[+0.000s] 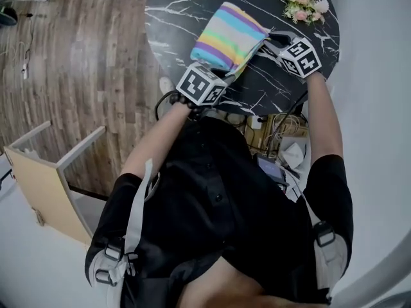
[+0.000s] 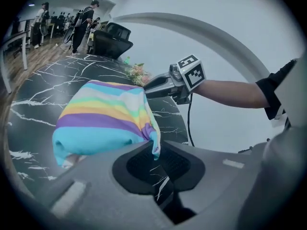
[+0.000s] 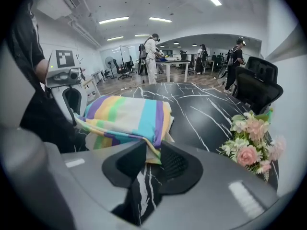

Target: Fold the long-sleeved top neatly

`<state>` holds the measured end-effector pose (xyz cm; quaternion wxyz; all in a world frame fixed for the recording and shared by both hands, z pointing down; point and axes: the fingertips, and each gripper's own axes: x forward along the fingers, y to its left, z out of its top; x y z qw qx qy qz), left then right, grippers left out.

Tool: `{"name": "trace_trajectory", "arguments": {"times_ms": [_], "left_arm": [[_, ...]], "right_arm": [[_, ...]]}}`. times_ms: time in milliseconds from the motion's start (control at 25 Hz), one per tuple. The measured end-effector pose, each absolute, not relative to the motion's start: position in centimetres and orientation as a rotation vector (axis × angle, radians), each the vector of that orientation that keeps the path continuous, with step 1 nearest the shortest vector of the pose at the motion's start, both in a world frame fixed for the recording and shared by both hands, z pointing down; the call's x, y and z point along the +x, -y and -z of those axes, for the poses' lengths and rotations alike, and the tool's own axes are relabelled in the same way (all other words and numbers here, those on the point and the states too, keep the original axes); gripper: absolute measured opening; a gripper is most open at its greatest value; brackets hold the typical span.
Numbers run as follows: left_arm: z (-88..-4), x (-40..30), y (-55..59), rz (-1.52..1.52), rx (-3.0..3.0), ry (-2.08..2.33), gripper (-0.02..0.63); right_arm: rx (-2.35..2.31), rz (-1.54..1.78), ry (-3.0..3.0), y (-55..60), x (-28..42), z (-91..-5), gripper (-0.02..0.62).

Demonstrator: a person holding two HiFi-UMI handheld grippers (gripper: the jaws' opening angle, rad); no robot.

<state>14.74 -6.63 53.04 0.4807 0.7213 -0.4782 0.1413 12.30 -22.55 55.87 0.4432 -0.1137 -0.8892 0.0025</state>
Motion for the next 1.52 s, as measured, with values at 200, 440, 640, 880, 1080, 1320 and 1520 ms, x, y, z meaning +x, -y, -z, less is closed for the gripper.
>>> {"name": "trace_trajectory", "arguments": {"times_ms": [200, 440, 640, 880, 1080, 1320, 1520], "left_arm": [[-54.6, 15.6, 6.2, -0.389, 1.737, 1.216, 0.041], [-56.5, 16.8, 6.3, -0.476, 1.735, 1.231, 0.044], [-56.6, 18.4, 5.8, -0.469, 1.779, 1.174, 0.147], [-54.1, 16.3, 5.5, -0.381, 1.787, 1.252, 0.153], [-51.4, 12.3, 5.3, -0.290, 1.810, 1.369, 0.152], [-50.4, 7.0, 4.8, -0.307, 1.838, 1.472, 0.150], [-54.1, 5.4, 3.9, -0.439, 1.848, 1.372, 0.103]], "right_arm": [[-0.218, 0.032, 2.179, 23.0, 14.4, -57.9, 0.092], [-0.094, -0.008, 2.214, 22.9, 15.9, -57.3, 0.051], [-0.021, -0.069, 2.343, 21.5, 14.5, -54.7, 0.098], [-0.077, -0.120, 2.402, 17.0, 11.4, -53.8, 0.109], [-0.086, -0.284, 2.419, 12.3, 10.6, -54.2, 0.109], [-0.002, -0.382, 2.383, 8.3, 12.1, -55.9, 0.100], [0.168, -0.464, 2.312, 7.3, 13.7, -58.2, 0.094]]}}
